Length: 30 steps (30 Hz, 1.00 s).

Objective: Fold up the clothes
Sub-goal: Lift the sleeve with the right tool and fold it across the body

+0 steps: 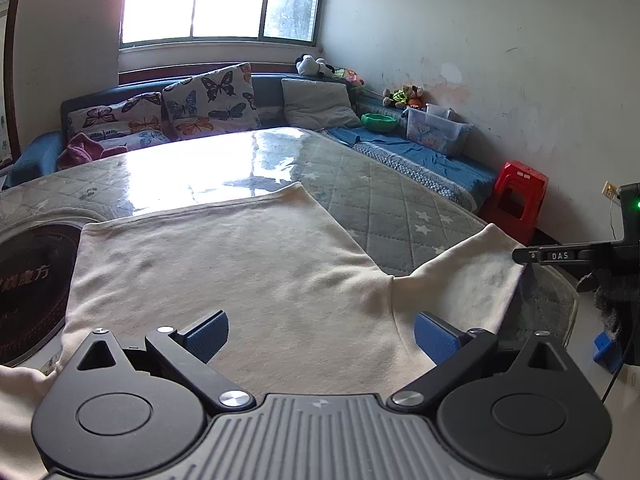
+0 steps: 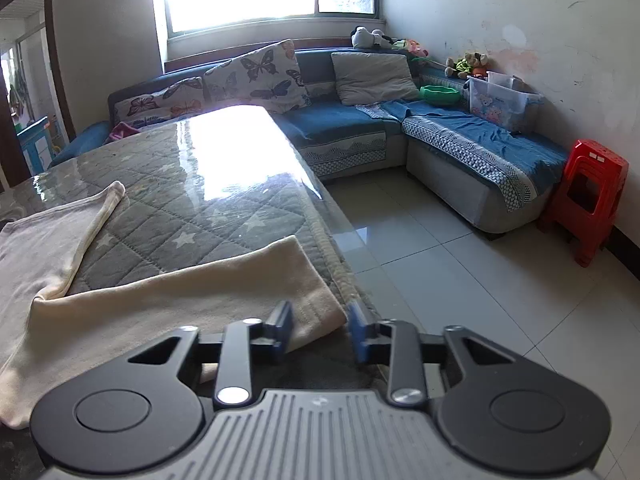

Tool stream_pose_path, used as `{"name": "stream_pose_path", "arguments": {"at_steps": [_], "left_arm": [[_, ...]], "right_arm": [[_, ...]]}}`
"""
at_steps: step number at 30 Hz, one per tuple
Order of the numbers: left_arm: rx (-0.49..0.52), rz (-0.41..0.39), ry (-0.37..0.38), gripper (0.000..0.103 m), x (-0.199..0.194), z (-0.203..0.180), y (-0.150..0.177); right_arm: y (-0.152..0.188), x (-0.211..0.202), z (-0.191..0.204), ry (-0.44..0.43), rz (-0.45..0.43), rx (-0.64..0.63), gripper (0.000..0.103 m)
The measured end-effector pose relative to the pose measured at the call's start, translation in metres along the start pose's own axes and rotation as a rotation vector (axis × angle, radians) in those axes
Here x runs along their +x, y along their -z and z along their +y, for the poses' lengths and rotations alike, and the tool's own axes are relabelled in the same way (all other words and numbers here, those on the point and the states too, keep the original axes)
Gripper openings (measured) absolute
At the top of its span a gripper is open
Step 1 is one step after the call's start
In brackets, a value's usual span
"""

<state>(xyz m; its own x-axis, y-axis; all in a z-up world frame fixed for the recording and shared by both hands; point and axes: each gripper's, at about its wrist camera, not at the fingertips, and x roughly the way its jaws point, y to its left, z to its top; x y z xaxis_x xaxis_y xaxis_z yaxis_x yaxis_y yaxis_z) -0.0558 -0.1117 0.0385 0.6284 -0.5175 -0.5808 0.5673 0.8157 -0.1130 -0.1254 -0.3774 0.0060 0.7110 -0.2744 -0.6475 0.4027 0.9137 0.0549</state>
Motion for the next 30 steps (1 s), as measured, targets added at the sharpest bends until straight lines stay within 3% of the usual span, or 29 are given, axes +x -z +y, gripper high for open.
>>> {"name": "stream_pose_path", "arguments": {"at_steps": [2,5,8,16,30], "left_arm": [[0.007,0.007,0.000,0.101,0.003,-0.001,0.000],[0.032,0.022,-0.003,0.101,0.008,-0.005,0.001],[0.063,0.038,-0.009,0.101,0.014,-0.010,0.004],[0.128,0.078,-0.006,0.101,0.024,-0.019,0.011],[0.167,0.094,0.027,0.101,0.031,-0.028,0.021]], "right_arm": [[0.000,-0.001,-0.002,-0.003,-0.011,0.013,0.009],[-0.002,-0.007,-0.005,-0.010,-0.039,0.031,0.005],[-0.009,-0.018,-0.005,-0.025,-0.078,0.028,0.005],[-0.009,-0.017,-0.008,-0.027,-0.076,0.034,0.005],[-0.038,-0.053,0.001,-0.057,-0.166,-0.017,0.004]]}}
